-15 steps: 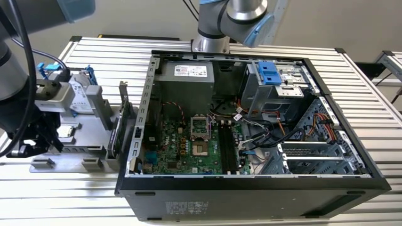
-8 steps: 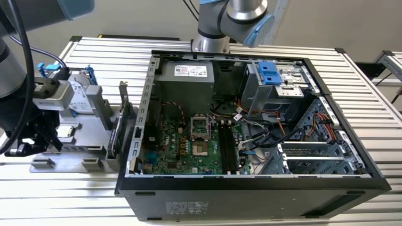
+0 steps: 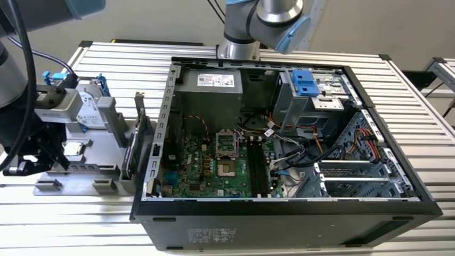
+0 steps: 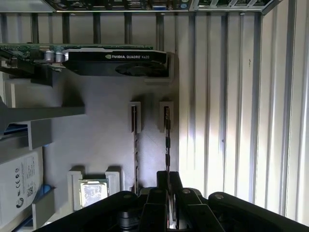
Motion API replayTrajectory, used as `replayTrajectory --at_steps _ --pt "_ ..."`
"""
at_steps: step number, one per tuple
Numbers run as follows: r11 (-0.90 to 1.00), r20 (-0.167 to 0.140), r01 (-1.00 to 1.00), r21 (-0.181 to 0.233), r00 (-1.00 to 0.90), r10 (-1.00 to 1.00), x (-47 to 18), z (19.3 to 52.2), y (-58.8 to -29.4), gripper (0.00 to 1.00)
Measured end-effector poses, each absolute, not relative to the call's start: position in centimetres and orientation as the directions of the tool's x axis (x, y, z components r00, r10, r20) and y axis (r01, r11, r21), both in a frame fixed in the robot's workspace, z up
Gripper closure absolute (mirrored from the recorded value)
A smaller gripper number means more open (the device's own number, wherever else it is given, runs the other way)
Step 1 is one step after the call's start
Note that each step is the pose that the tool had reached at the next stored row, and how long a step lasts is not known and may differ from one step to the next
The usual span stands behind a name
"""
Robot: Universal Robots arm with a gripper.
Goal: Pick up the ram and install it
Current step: 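Pick up the ram and move it above insertion slot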
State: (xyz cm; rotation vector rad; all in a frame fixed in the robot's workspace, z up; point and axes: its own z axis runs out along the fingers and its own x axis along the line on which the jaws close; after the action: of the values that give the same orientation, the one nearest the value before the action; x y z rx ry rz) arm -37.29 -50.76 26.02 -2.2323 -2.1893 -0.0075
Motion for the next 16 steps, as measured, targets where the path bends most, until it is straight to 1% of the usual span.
replayTrajectory --at_steps 16 --pt "-0.019 0.014 1.0 -0.007 0.019 1.0 -37.29 26.7 -50.76 1.0"
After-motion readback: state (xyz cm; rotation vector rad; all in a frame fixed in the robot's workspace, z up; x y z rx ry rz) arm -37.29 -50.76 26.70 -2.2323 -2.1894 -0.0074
